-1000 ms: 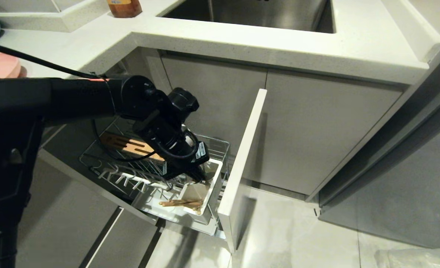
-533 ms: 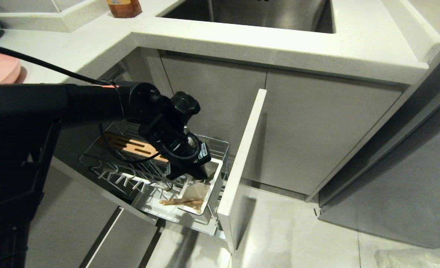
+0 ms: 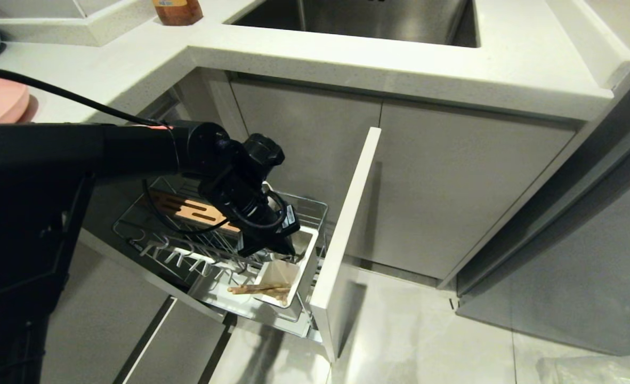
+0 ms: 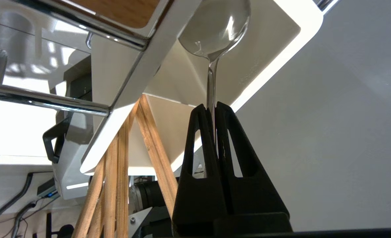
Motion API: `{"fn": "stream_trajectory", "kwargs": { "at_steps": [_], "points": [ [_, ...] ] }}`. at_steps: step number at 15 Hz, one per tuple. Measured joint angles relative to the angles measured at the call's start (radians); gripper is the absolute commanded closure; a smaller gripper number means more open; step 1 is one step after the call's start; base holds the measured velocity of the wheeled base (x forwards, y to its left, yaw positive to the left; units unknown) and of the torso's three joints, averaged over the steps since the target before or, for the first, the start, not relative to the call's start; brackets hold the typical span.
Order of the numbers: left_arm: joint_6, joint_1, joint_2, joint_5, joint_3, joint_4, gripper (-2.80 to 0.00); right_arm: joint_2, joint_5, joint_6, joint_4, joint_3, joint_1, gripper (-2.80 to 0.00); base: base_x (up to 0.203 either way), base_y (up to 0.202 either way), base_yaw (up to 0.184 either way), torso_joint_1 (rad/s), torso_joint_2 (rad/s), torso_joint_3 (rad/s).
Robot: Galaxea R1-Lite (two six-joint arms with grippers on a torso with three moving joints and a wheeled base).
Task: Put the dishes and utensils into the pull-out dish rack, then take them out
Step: Pick up the spoon and place it in the cupboard, then pick up the plate and place it in the cupboard
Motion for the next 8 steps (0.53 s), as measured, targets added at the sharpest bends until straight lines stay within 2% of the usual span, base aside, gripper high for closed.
{"fn": "stream_trajectory", "kwargs": {
  "at_steps": [3, 4, 8],
  "points": [
    [0.001, 0.001, 0.002, 0.0, 0.0, 0.0, 0.0, 0.0, 0.0, 0.0, 0.0, 0.0, 0.0, 0.0, 0.0, 0.0, 0.0, 0.0, 0.0, 0.0],
    [0.002, 0.001, 0.003, 0.002, 0.0, 0.0, -2.8, 0.0, 0.0, 0.0, 0.0, 0.0, 0.0, 0.0, 0.0, 0.0, 0.0, 0.0, 0.0, 0.0],
    [0.002, 0.001, -0.002, 0.002, 0.0, 0.002, -2.8, 0.0, 0.0, 0.0, 0.0, 0.0, 0.0, 0.0, 0.0, 0.0, 0.0, 0.0, 0.0, 0.0]
  ]
}}
